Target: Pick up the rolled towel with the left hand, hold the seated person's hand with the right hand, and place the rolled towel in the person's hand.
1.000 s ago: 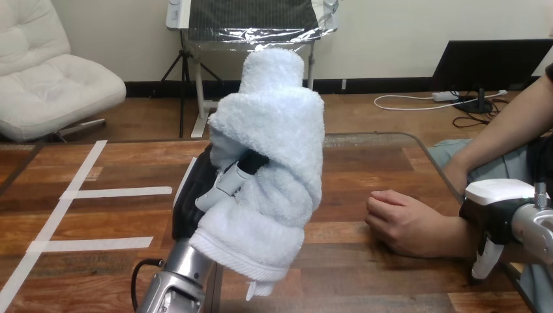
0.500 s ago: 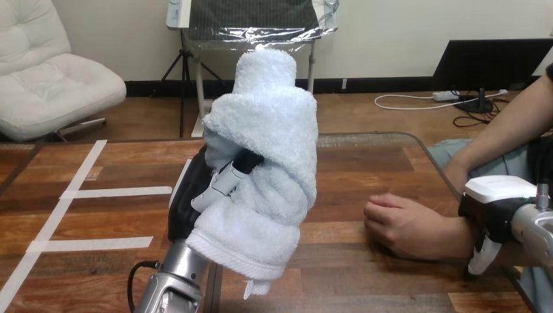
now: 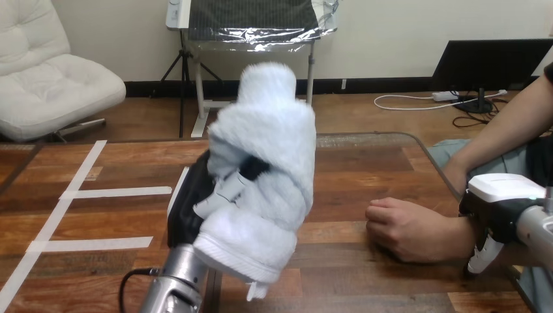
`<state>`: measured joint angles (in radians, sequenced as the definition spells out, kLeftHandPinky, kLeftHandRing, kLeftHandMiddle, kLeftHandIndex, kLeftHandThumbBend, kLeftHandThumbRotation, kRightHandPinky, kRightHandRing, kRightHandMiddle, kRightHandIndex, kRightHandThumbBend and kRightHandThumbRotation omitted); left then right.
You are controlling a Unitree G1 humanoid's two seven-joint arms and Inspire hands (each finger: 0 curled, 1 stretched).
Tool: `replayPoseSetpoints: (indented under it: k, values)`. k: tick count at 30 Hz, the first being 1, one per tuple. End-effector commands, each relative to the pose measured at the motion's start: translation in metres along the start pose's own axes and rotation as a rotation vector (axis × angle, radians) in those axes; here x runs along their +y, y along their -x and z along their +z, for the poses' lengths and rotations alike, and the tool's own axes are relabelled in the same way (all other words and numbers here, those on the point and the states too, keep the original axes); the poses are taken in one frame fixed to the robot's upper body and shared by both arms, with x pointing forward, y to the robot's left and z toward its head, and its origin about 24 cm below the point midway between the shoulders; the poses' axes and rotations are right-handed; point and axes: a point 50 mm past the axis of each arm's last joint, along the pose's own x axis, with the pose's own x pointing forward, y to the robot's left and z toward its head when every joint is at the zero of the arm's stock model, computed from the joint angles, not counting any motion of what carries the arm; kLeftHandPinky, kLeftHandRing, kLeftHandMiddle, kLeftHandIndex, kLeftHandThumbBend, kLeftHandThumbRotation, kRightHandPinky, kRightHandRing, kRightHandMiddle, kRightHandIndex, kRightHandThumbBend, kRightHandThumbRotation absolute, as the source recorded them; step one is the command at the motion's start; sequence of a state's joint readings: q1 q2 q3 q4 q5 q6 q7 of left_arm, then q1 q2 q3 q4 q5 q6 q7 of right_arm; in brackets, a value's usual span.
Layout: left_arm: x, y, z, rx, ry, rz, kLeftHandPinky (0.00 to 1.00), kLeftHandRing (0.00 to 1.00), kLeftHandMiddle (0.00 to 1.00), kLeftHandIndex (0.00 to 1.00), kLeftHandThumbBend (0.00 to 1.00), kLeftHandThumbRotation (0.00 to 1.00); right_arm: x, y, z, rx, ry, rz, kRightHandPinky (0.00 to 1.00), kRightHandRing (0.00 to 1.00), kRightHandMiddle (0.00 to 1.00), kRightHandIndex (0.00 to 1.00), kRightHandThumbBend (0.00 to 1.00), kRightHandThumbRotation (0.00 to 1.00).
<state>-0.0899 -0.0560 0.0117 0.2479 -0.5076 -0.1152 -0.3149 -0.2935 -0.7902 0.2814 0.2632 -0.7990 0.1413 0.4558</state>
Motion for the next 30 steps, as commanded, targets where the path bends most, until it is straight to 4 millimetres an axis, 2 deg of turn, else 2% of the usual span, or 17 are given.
replayPoseSetpoints:
  k: [1, 8, 15, 19, 30]
  values:
    - [-0.020, -0.030, 0.005, -0.062, -0.020, -0.015, 0.27, 0.33, 0.40, 0.47, 0.93, 0.12, -0.026, 0.010, 0.005, -0.040, -0.017, -0.117, 0.26, 0.37, 0.46, 0.50, 0.77, 0.00]
    - [-0.014, -0.042, -0.005, -0.024, -0.095, 0.025, 0.26, 0.33, 0.41, 0.47, 0.94, 0.14, -0.031, 0.017, 0.006, -0.065, -0.056, -0.168, 0.27, 0.38, 0.46, 0.50, 0.78, 0.00]
    - [-0.013, -0.051, -0.013, 0.025, -0.077, 0.042, 0.25, 0.33, 0.41, 0.46, 0.94, 0.15, -0.036, 0.024, 0.009, -0.086, -0.089, -0.206, 0.26, 0.36, 0.45, 0.50, 0.79, 0.00]
    - [-0.016, -0.057, -0.017, 0.049, -0.070, 0.036, 0.25, 0.33, 0.40, 0.46, 0.94, 0.15, -0.039, 0.029, 0.010, -0.100, -0.110, -0.238, 0.22, 0.31, 0.41, 0.49, 0.80, 0.00]
    - [-0.028, -0.070, -0.023, 0.091, -0.082, 0.032, 0.24, 0.32, 0.40, 0.45, 0.93, 0.14, -0.046, 0.039, 0.014, -0.133, -0.125, -0.299, 0.22, 0.31, 0.40, 0.49, 0.82, 0.00]
